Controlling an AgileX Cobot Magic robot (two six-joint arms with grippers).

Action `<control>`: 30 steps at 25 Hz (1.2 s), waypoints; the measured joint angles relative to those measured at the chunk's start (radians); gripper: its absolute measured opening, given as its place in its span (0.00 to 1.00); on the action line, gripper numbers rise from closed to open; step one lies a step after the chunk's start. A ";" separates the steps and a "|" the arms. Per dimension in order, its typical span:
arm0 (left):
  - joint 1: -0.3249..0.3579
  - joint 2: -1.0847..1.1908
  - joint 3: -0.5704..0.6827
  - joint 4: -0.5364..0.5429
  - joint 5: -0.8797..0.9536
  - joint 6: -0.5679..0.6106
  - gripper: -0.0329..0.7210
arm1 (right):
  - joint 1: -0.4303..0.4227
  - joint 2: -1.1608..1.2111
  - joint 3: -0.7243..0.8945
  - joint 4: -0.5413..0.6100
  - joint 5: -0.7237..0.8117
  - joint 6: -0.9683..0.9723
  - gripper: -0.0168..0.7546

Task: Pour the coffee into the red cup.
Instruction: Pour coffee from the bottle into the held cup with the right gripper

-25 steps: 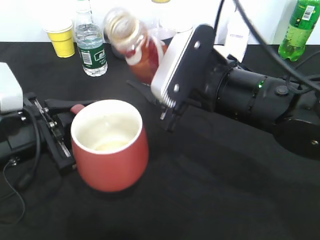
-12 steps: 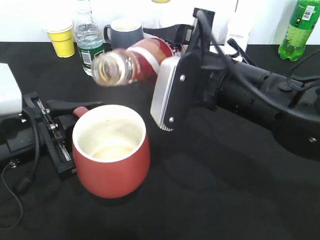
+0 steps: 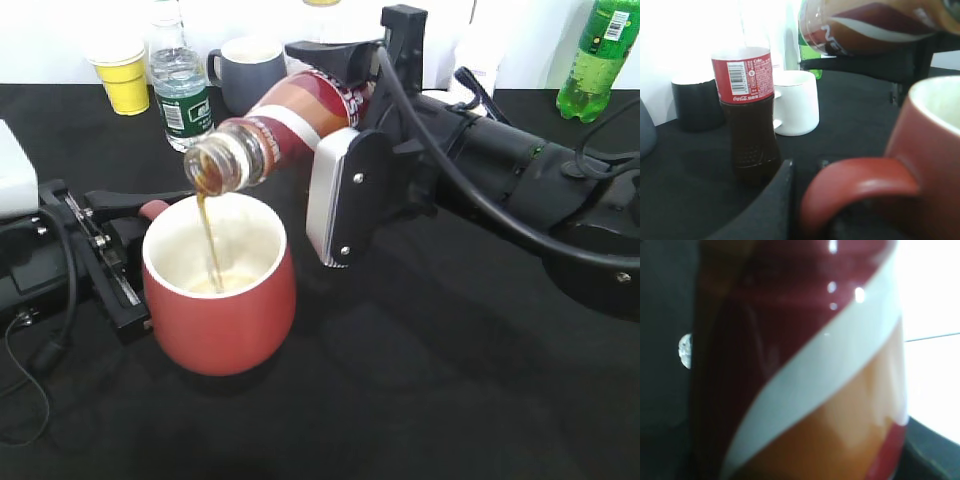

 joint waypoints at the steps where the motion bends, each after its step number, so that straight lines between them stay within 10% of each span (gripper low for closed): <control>1: 0.000 0.000 0.000 0.000 0.000 0.000 0.17 | 0.000 0.000 0.000 0.002 -0.003 -0.014 0.71; 30: 0.000 0.000 0.000 0.000 0.000 0.000 0.18 | 0.000 0.000 0.000 0.027 -0.014 -0.113 0.71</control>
